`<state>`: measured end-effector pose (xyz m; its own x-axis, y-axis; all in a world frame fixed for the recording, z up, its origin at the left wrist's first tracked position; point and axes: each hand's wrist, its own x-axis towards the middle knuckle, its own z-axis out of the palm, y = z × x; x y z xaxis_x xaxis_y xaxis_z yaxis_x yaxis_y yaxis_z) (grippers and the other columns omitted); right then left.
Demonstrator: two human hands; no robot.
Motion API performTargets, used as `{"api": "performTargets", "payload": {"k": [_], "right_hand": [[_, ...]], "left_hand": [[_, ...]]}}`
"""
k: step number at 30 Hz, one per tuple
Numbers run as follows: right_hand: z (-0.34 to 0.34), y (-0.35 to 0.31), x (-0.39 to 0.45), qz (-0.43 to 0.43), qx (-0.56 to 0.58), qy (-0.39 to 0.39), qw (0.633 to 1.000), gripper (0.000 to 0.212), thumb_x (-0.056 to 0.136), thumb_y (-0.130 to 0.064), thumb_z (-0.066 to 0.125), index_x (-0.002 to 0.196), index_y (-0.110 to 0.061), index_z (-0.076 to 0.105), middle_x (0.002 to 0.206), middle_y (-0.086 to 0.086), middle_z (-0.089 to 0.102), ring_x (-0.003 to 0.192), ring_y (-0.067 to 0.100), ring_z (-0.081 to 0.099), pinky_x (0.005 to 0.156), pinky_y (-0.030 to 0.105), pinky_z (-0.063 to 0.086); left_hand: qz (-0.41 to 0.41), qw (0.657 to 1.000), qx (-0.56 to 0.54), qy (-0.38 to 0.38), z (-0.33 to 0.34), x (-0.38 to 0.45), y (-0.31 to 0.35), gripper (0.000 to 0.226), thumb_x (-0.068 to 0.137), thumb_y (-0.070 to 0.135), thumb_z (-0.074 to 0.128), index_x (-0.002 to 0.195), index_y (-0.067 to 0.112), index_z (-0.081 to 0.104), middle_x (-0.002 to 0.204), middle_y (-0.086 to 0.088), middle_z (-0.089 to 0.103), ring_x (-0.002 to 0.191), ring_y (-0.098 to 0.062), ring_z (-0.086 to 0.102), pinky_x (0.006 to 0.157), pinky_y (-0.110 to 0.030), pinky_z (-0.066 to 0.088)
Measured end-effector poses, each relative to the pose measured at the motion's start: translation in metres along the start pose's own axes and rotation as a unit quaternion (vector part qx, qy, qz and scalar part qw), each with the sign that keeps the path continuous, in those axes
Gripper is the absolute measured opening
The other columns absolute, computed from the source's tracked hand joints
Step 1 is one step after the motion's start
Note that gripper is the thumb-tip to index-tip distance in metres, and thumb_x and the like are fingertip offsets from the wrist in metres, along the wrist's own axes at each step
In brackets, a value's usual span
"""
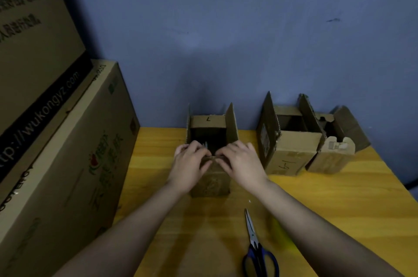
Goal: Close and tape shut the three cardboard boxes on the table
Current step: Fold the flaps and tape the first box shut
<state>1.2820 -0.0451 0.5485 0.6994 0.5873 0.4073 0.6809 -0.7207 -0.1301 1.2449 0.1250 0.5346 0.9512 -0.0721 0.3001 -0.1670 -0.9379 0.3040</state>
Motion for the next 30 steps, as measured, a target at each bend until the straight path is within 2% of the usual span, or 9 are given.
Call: {"api": "performTargets", "payload": {"k": [6, 12, 16, 18, 21, 23, 25, 27, 30], "right_hand": [[-0.003, 0.001, 0.011, 0.027, 0.035, -0.160, 0.986, 0.021, 0.095, -0.029, 0.054, 0.115, -0.026, 0.061, 0.113, -0.006, 0.064, 0.108, 0.013, 0.057, 0.095, 0.030, 0.032], [-0.007, 0.001, 0.026, 0.063, 0.065, -0.259, 0.962, 0.016, 0.096, -0.029, 0.053, 0.105, -0.026, 0.065, 0.097, -0.006, 0.067, 0.097, 0.015, 0.061, 0.101, 0.038, 0.037], [-0.010, -0.004, 0.029, 0.045, 0.009, -0.314, 0.948, 0.012, 0.094, -0.037, 0.055, 0.092, -0.027, 0.062, 0.085, -0.009, 0.058, 0.095, 0.016, 0.060, 0.099, 0.039, 0.034], [-0.010, -0.006, 0.029, 0.042, 0.006, -0.313, 0.949, 0.011, 0.094, -0.036, 0.055, 0.090, -0.028, 0.061, 0.085, -0.009, 0.057, 0.095, 0.017, 0.060, 0.098, 0.039, 0.036], [-0.011, -0.007, 0.028, 0.048, 0.019, -0.311, 0.949, 0.010, 0.094, -0.034, 0.056, 0.091, -0.027, 0.062, 0.084, -0.008, 0.060, 0.088, 0.015, 0.061, 0.092, 0.035, 0.042], [-0.012, -0.006, 0.029, 0.053, 0.025, -0.324, 0.944, 0.015, 0.095, -0.034, 0.055, 0.097, -0.022, 0.064, 0.086, -0.004, 0.063, 0.083, 0.015, 0.061, 0.079, 0.031, 0.047], [-0.013, -0.005, 0.030, 0.067, 0.062, -0.344, 0.934, 0.023, 0.096, -0.037, 0.054, 0.111, -0.021, 0.062, 0.090, -0.003, 0.063, 0.080, 0.014, 0.059, 0.066, 0.028, 0.045], [-0.018, 0.000, 0.029, 0.090, 0.118, -0.355, 0.923, 0.036, 0.095, -0.037, 0.055, 0.129, -0.023, 0.051, 0.095, -0.004, 0.060, 0.074, 0.008, 0.054, 0.060, 0.024, 0.040], [-0.025, 0.002, 0.026, 0.092, 0.137, -0.352, 0.921, 0.034, 0.097, -0.033, 0.052, 0.128, -0.022, 0.049, 0.087, -0.010, 0.055, 0.064, 0.003, 0.048, 0.054, 0.021, 0.035]], "left_hand": [[0.006, 0.997, 0.008, -0.077, -0.010, 0.011, 0.006, 0.024, 0.094, 0.038, 0.052, 0.114, 0.030, 0.062, 0.114, 0.010, 0.060, 0.111, -0.010, 0.053, 0.104, -0.029, 0.018], [0.015, 0.985, 0.060, -0.158, -0.015, 0.021, 0.007, 0.021, 0.095, 0.039, 0.050, 0.108, 0.030, 0.065, 0.110, 0.008, 0.065, 0.113, -0.014, 0.053, 0.108, -0.035, 0.017], [0.029, 0.968, 0.111, -0.223, -0.019, 0.025, 0.014, 0.019, 0.094, 0.038, 0.051, 0.097, 0.026, 0.065, 0.102, 0.005, 0.065, 0.113, -0.017, 0.053, 0.117, -0.043, 0.005], [0.027, 0.966, 0.122, -0.225, -0.020, 0.027, 0.015, 0.021, 0.093, 0.037, 0.051, 0.096, 0.024, 0.067, 0.101, 0.003, 0.066, 0.111, -0.018, 0.054, 0.118, -0.043, 0.002], [0.010, 0.969, 0.100, -0.225, -0.020, 0.029, 0.015, 0.019, 0.093, 0.035, 0.051, 0.089, 0.025, 0.067, 0.093, 0.004, 0.067, 0.104, -0.017, 0.058, 0.118, -0.041, 0.002], [0.006, 0.968, 0.084, -0.236, -0.022, 0.030, 0.014, 0.020, 0.092, 0.036, 0.051, 0.087, 0.024, 0.066, 0.090, 0.004, 0.066, 0.102, -0.017, 0.059, 0.118, -0.040, 0.003], [0.021, 0.965, 0.083, -0.248, -0.025, 0.030, 0.011, 0.021, 0.093, 0.037, 0.051, 0.096, 0.022, 0.066, 0.098, 0.002, 0.067, 0.106, -0.017, 0.058, 0.116, -0.037, 0.007], [0.033, 0.964, 0.061, -0.258, -0.029, 0.029, 0.007, 0.025, 0.094, 0.037, 0.051, 0.112, 0.022, 0.060, 0.109, 0.002, 0.066, 0.110, -0.016, 0.057, 0.115, -0.035, 0.012], [0.045, 0.972, 0.016, -0.231, -0.033, 0.022, 0.003, 0.023, 0.094, 0.029, 0.050, 0.117, 0.024, 0.050, 0.110, 0.004, 0.064, 0.110, -0.015, 0.057, 0.116, -0.035, 0.017]]}}
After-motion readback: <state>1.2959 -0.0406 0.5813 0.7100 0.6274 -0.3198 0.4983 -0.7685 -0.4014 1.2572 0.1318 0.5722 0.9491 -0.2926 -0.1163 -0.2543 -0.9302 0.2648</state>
